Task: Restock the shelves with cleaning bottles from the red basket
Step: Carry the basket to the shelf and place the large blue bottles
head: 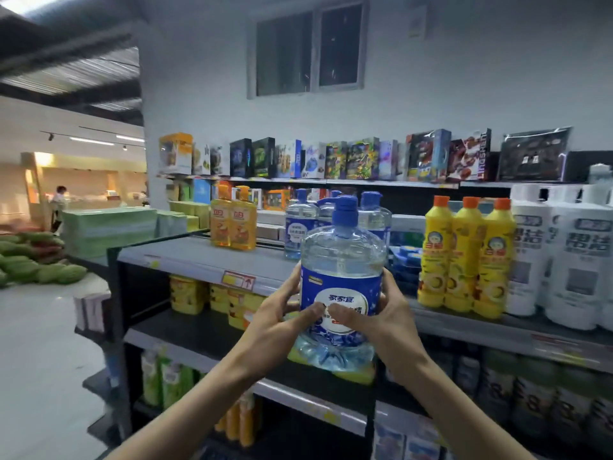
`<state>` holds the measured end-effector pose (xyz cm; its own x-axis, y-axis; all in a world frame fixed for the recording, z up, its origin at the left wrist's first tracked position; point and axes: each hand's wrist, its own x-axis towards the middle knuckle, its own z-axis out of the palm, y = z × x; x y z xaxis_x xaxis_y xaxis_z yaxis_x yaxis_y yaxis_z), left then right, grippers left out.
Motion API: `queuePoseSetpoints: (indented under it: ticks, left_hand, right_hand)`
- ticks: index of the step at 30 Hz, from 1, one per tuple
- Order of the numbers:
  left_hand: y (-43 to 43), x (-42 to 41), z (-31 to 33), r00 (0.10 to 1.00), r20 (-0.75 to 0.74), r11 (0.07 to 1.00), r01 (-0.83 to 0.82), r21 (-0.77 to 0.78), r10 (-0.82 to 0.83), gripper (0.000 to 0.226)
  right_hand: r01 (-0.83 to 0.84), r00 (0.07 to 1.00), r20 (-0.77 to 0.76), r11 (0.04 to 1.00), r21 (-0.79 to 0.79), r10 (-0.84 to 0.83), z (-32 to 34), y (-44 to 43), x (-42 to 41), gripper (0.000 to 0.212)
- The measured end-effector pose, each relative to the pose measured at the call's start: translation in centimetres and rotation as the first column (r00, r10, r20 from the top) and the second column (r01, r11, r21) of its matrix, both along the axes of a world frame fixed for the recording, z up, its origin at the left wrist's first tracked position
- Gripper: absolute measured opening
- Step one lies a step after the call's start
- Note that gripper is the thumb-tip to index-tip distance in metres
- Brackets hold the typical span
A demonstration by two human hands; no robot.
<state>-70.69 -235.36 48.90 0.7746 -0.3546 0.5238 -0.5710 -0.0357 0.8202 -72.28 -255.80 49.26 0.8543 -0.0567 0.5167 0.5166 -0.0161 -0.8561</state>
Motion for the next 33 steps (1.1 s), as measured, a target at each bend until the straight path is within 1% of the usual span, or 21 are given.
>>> queuePoseSetpoints:
  ticks: [4, 7, 12, 15, 20, 24, 28, 30, 33]
  left_hand:
    - [3.0, 5.4, 1.8, 0.999, 0.002, 0.998, 0.054, 0.017, -0.054, 0.072]
    - [4.2, 9.5, 2.8, 0.997, 0.018, 0.997, 0.071, 0.020, -0.071, 0.069]
    - [4.3, 17.3, 3.6, 0.999, 0.025, 0.998, 0.041, -0.043, -0.040, 0.071]
    - [3.4, 21.4, 3.8, 1.000, 0.013, 0.998, 0.017, -0.065, -0.016, 0.068]
    - [2.0, 27.6, 3.7, 0.997, -0.069, 0.997, 0.019, -0.072, -0.024, 0.082]
    - [1.2, 31.2, 2.8, 0.994, -0.101, 0.998, 0.027, -0.052, -0.033, 0.066]
    - [0.9, 33.0, 2.8, 0.990, -0.133, 0.999, 0.035, -0.024, -0.038, 0.068]
    - [0.9, 33.6, 2.8, 0.990, -0.131, 0.998, 0.054, -0.015, -0.055, 0.064]
    - [0.9, 34.1, 2.5, 0.989, -0.126, 0.997, 0.072, -0.018, -0.074, 0.060]
  right_hand:
    - [0.002, 1.000, -0.002, 1.000, -0.029, -0.002, 1.4, 2.8, 5.8, 0.096]
    - [0.032, 0.999, 0.011, 0.998, -0.049, -0.032, 2.4, 4.0, 10.2, 0.101]
    - [0.074, 0.996, 0.060, 0.990, -0.119, -0.067, 3.9, 4.4, 17.6, 0.083]
    - [0.089, 0.994, 0.073, 0.986, -0.139, -0.080, 4.5, 4.3, 21.6, 0.082]
    - [0.110, 0.994, 0.035, 0.979, -0.170, -0.106, 4.2, 3.0, 27.4, 0.086]
    - [0.156, 0.987, -0.006, 0.967, -0.202, -0.160, 2.8, 2.1, 30.6, 0.088]
    - [0.233, 0.971, -0.007, 0.946, -0.226, -0.241, 2.1, 2.1, 32.0, 0.092]
    - [0.243, 0.967, -0.016, 0.938, -0.248, -0.255, 2.3, 2.3, 32.2, 0.092]
    - [0.265, 0.957, -0.031, 0.912, -0.313, -0.289, 2.9, 2.7, 31.8, 0.094]
